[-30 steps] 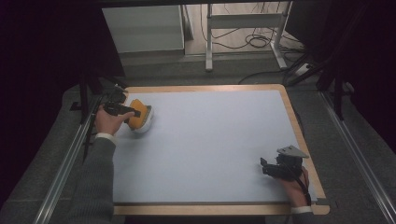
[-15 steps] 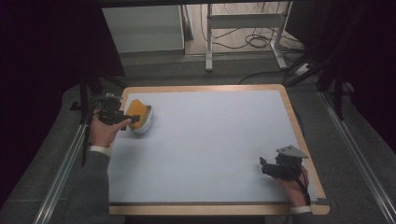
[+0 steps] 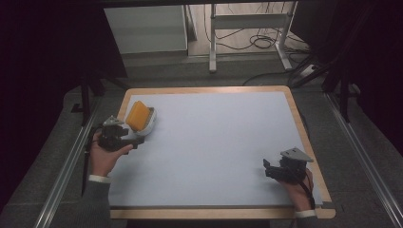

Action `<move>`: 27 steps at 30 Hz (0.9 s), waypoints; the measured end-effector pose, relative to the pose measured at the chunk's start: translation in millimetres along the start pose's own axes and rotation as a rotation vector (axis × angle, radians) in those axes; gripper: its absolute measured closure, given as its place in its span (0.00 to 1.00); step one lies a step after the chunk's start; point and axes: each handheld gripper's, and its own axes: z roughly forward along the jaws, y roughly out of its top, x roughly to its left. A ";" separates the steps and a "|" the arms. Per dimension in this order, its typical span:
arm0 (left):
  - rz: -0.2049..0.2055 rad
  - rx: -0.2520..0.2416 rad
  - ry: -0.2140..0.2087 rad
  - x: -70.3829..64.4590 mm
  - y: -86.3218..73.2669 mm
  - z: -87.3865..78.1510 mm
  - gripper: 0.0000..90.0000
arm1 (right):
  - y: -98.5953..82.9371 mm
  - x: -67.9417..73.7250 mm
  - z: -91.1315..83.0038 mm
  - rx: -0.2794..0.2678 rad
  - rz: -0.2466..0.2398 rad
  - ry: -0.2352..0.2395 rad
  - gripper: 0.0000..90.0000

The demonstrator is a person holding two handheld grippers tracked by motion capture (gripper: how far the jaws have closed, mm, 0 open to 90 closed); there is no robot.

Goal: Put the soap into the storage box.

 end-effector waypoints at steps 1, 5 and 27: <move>0.007 -0.005 -0.007 -2.5 -4.5 0.0 0.23 | 0.0 0.1 0.0 0.000 0.000 0.000 0.09; 0.013 -0.002 -0.033 -10.5 -21.2 2.2 0.22 | -0.2 0.0 0.4 0.000 -0.001 0.000 0.09; -0.028 0.023 -0.080 -20.9 -60.2 14.7 0.21 | -0.2 0.9 2.8 0.007 -0.017 0.003 0.09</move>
